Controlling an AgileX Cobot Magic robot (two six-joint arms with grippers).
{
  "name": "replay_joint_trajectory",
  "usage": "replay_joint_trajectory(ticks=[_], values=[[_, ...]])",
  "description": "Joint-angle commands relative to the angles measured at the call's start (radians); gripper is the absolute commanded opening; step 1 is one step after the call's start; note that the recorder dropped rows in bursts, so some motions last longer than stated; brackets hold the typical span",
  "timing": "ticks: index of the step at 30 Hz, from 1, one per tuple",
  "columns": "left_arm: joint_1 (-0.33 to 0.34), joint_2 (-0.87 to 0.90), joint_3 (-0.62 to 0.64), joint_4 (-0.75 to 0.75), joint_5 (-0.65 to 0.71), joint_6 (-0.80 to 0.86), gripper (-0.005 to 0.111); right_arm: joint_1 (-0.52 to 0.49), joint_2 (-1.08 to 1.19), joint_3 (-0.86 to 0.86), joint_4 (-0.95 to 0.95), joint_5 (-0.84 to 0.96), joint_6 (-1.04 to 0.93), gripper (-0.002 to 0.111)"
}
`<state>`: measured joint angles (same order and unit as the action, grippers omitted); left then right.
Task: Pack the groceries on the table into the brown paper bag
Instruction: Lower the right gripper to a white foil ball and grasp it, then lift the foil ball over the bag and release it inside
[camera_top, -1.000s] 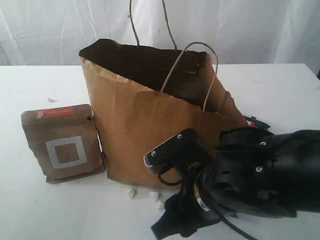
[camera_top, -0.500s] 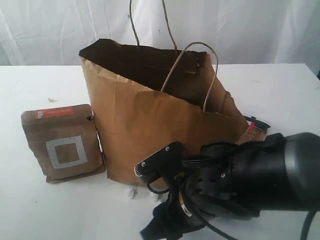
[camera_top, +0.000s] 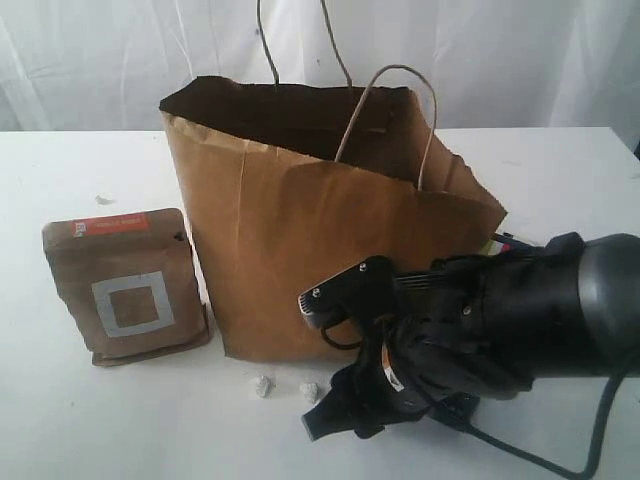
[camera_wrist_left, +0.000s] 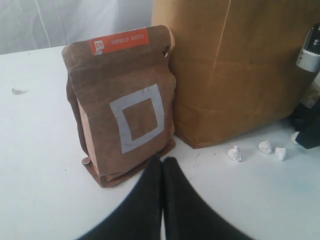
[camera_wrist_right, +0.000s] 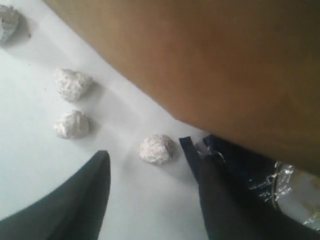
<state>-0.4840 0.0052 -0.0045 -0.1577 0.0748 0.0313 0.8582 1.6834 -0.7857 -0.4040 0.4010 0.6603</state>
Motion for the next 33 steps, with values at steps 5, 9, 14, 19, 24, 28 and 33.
replay_joint_trajectory(ticks=[5,9,14,19,24,28,33], values=[[0.004,-0.005,0.004,-0.001,0.000,-0.006,0.001,-0.013,0.042,0.005,0.009,-0.073,-0.006,0.043],[0.004,-0.005,0.004,-0.001,0.000,-0.006,0.001,-0.013,0.080,0.005,0.005,-0.090,-0.013,0.043],[0.004,-0.005,0.004,-0.001,0.000,-0.006,0.001,-0.033,0.088,0.005,0.005,-0.088,-0.029,0.043],[0.004,-0.005,0.004,-0.001,0.000,-0.006,0.001,-0.033,0.088,0.005,0.005,-0.079,-0.029,0.018],[0.004,-0.005,0.004,-0.001,0.000,-0.006,0.001,-0.002,0.034,0.007,0.041,-0.007,-0.029,0.009],[0.004,-0.005,0.004,-0.001,0.000,-0.006,0.001,0.057,-0.053,0.007,0.058,0.036,-0.029,0.009],[0.004,-0.005,0.004,-0.001,0.000,-0.006,0.001,0.185,-0.251,0.007,0.100,0.085,-0.029,0.009]])
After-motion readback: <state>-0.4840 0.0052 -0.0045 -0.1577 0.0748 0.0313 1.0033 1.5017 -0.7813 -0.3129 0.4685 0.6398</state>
